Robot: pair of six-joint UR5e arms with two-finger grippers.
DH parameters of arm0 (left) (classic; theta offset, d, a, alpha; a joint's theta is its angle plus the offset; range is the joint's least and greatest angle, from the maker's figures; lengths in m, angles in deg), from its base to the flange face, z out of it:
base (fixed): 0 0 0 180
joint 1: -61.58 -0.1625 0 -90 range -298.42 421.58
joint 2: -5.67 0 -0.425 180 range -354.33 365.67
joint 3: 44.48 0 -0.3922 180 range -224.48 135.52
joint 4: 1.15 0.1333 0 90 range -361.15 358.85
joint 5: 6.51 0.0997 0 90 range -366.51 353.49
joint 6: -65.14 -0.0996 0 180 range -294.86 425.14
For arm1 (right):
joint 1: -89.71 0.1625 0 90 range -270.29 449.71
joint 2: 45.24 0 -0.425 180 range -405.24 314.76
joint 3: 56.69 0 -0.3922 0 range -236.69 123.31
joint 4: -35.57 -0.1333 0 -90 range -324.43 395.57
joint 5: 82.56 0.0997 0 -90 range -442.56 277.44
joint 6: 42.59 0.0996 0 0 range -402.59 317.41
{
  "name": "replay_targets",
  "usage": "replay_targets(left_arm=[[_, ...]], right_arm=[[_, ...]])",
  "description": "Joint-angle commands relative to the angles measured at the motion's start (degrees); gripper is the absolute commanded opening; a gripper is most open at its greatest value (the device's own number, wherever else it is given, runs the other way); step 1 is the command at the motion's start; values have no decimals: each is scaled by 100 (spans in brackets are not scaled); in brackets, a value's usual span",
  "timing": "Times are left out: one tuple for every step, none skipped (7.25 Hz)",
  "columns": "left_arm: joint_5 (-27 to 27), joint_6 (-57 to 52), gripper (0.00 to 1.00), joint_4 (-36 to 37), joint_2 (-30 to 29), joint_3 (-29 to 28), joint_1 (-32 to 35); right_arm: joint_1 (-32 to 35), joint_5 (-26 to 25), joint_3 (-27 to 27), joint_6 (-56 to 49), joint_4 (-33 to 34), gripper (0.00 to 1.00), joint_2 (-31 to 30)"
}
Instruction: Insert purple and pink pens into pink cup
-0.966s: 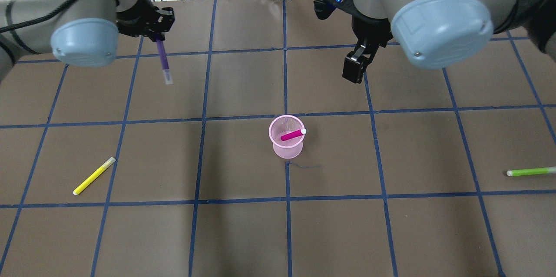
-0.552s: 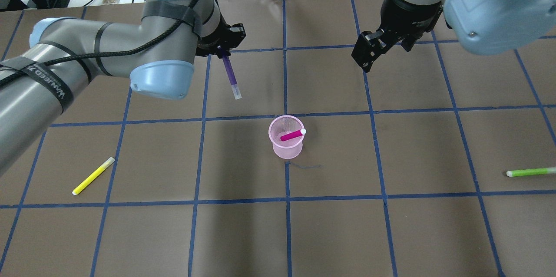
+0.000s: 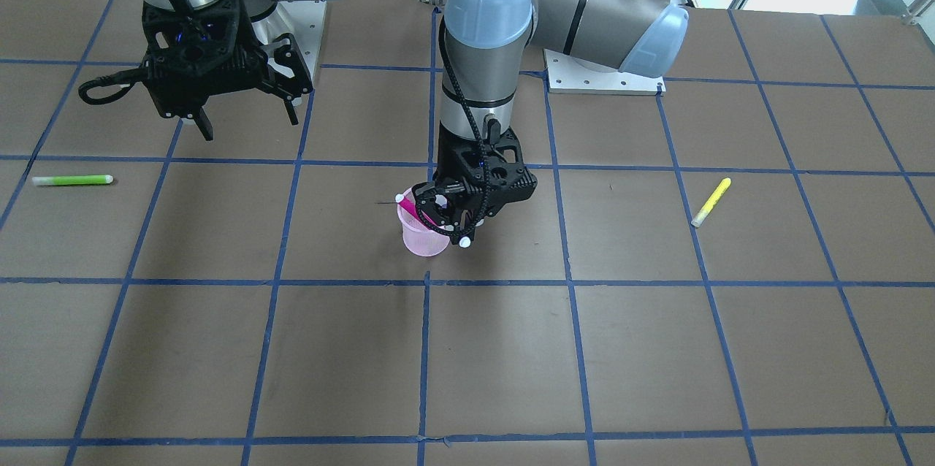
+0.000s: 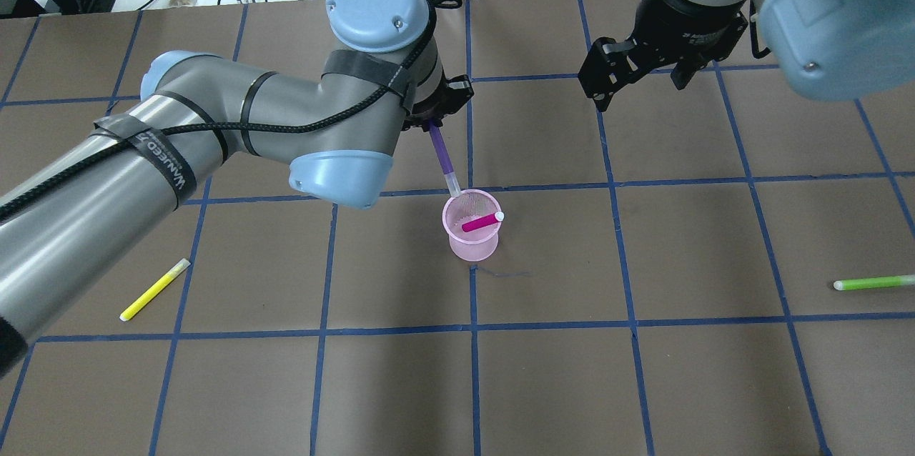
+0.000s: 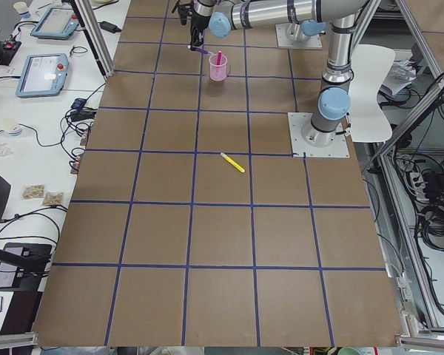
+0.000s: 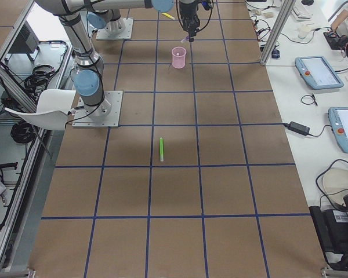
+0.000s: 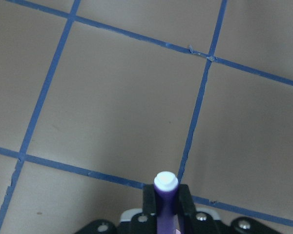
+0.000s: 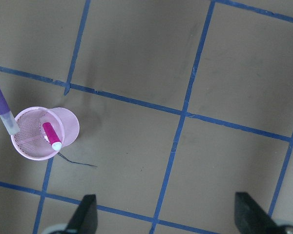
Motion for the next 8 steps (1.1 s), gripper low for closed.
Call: replay_targets(left_arm=[[27,80,0,468,-7,405,202],[27,88,0,541,-7,503,220],[27,114,0,542,-25,512,229],[27,97,0,542,-86,521,220],[27,115,0,542,-147,521,229],[36,115,0,568,-148,521,229],[114,150,0,655,-157,539,229],[141,159,0,830,-174,608,246]], right_arm=[[-10,-28,-212,932,372,100,-30],[-19,-28,-213,1548,392,100,-39],[-27,-19,-195,1841,453,100,-39],[-10,-37,-212,2070,697,100,-57],[-19,-37,-221,2090,743,100,-31],[-19,-37,-221,2090,743,100,-31],[-10,-37,-221,2090,743,100,-22],[-10,-37,-221,2081,743,100,-22]])
